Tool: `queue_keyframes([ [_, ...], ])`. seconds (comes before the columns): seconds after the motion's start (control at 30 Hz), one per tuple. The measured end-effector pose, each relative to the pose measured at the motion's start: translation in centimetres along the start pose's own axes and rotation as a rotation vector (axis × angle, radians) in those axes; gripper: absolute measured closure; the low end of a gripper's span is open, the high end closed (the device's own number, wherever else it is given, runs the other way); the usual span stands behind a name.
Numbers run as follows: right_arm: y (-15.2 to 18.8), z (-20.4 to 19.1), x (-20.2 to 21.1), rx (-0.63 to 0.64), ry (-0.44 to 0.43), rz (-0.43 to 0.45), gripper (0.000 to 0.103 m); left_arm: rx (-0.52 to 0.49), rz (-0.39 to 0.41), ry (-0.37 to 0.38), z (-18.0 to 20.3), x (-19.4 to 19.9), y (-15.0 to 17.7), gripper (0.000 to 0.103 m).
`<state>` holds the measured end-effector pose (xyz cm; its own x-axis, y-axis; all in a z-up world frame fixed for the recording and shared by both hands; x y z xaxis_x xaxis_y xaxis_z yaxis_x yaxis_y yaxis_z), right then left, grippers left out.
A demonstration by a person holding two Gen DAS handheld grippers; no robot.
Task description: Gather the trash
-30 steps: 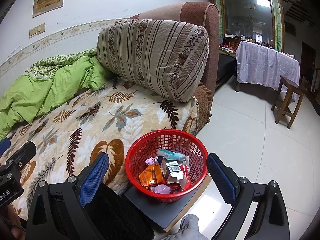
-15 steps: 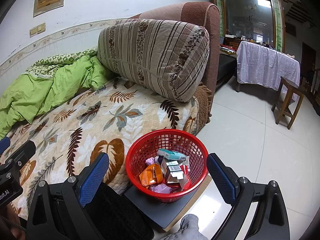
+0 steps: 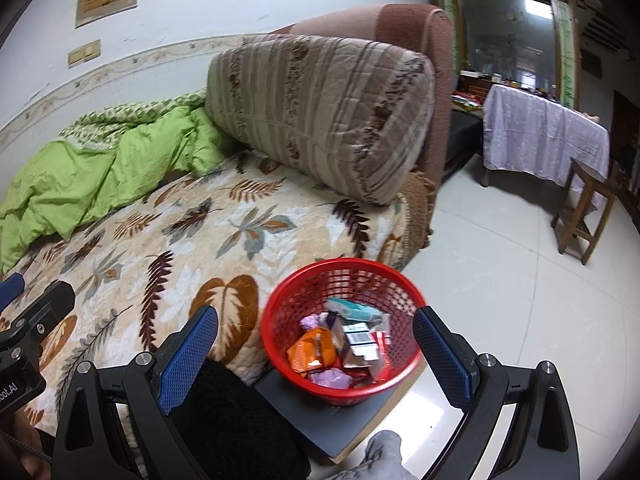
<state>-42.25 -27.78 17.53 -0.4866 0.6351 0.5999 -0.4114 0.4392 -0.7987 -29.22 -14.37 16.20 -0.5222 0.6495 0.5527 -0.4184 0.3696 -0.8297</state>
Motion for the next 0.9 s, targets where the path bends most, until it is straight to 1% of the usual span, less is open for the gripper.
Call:
queue_keyframes([
  [0.07,-0.9,-1.1,-0.7,0.026,-0.023,0.0,0.004,0.029,0.004,-0.037,-1.4,0.0,-0.1,0.0],
  [0.2,-3.2,-4.3,-2.0,0.083,-0.083,0.033,0.004,0.107,0.003,-0.119,-5.2,-0.5,-0.4,0.0],
  [0.33,-5.4,-9.1,-4.6,0.149,-0.165,0.037,0.004,0.193,-0.011,-0.219,-9.8,-1.1,-0.2,0.0],
  [0.43,-6.1,-13.4,-7.5,0.209,-0.224,-0.022,0.004,0.257,-0.041,-0.301,-13.7,-2.1,0.4,0.0],
  [0.47,-6.1,-14.9,-8.6,0.224,-0.253,-0.041,0.004,0.273,-0.048,-0.318,-14.6,-2.4,0.7,0.0],
  [0.5,-6.1,-16.5,-9.7,0.242,-0.269,-0.056,0.004,0.3,-0.061,-0.354,-16.2,-3.2,1.0,0.0],
  [0.57,-6.1,-19.3,-12.0,0.28,-0.283,-0.095,0.004,0.34,-0.089,-0.398,-18.7,-4.4,1.7,0.0],
  [0.6,-6.0,-20.8,-13.3,0.292,-0.293,-0.12,0.004,0.378,-0.114,-0.43,-20.5,-5.7,2.1,0.0],
  [0.63,-5.8,-22.5,-14.9,0.313,-0.295,-0.142,0.004,0.414,-0.133,-0.445,-22.0,-6.6,2.5,0.0],
  [0.7,-5.4,-25.8,-17.9,0.357,-0.282,-0.178,0.004,0.486,-0.164,-0.452,-24.8,-8.7,3.3,0.0],
  [0.73,-5.2,-27.2,-19.1,0.377,-0.279,-0.184,0.004,0.515,-0.187,-0.477,-26.1,-9.9,3.6,0.0],
  [0.8,-4.8,-30.4,-21.9,0.43,-0.274,-0.209,0.004,0.564,-0.207,-0.491,-28.2,-11.9,4.0,0.0],
  [0.83,-4.7,-31.9,-23.3,0.452,-0.286,-0.245,0.004,0.58,-0.216,-0.493,-29.0,-12.7,4.2,0.0],
  [0.9,-4.6,-34.4,-25.6,0.507,-0.288,-0.289,0.004,0.593,-0.229,-0.508,-30.4,-14.6,4.4,0.0],
])
Point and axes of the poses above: each gripper's, at about its wrist camera, not at the fingertips, and x roughly against the way its jaws point, z to its right, y to its underside, the point moved 1 cm from there along -x, roughly the way its jaws point, and after that the axes turned 6 degrees about x, right-handed, at the moved point
